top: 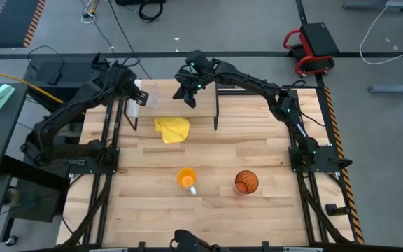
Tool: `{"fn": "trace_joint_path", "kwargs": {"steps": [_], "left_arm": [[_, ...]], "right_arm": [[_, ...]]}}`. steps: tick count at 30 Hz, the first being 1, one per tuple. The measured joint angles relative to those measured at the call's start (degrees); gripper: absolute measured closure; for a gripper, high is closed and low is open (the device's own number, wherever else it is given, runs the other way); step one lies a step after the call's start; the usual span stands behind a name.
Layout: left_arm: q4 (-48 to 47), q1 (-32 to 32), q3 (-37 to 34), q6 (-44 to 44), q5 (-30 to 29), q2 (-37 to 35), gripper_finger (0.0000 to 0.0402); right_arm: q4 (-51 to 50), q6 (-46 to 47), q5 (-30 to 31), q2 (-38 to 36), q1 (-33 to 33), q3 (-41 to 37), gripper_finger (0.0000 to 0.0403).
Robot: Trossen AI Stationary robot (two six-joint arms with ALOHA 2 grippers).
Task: Stack small to large cups/mugs on shelf
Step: Put the yellow mug on the shelf
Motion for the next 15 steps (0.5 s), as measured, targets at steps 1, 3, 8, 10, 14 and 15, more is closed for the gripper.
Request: {"fn": "trace_joint_path", "kwargs": {"steps": [1, 3, 8, 10, 14, 15], "left_arm": [[0.0, 0.0, 0.0, 0.0, 0.0, -0.7, 0.0370], [0.0, 0.0, 0.0, -0.1, 0.0, -2.3, 0.0373], [0.0, -0.1, 0.0, -0.2, 0.0, -5.1, 0.0383], [-0.1, -0.1, 0.0, -0.4, 0.0, -5.7, 0.0386], [-0.2, -0.3, 0.0, -1.3, 0.0, -6.0, 0.0388], [-0.5, -0.6, 0.0, -1.3, 0.0, -6.0, 0.0387]], "right_arm": [[1.5, 0.6, 0.1, 0.0, 0.2, 0.0, 0.0402], [4.5, 1.1, 0.1, 0.0, 0.6, 0.0, 0.0402], [9.6, 4.9, 0.0, 0.0, 0.9, 0.0, 0.0402], [9.2, 5.1, 0.0, 0.0, 0.8, 0.0, 0.0402], [9.5, 5.1, 0.0, 0.0, 1.4, 0.0, 0.0402], [9.1, 5.1, -0.1, 0.0, 1.7, 0.0, 0.0402]]}}
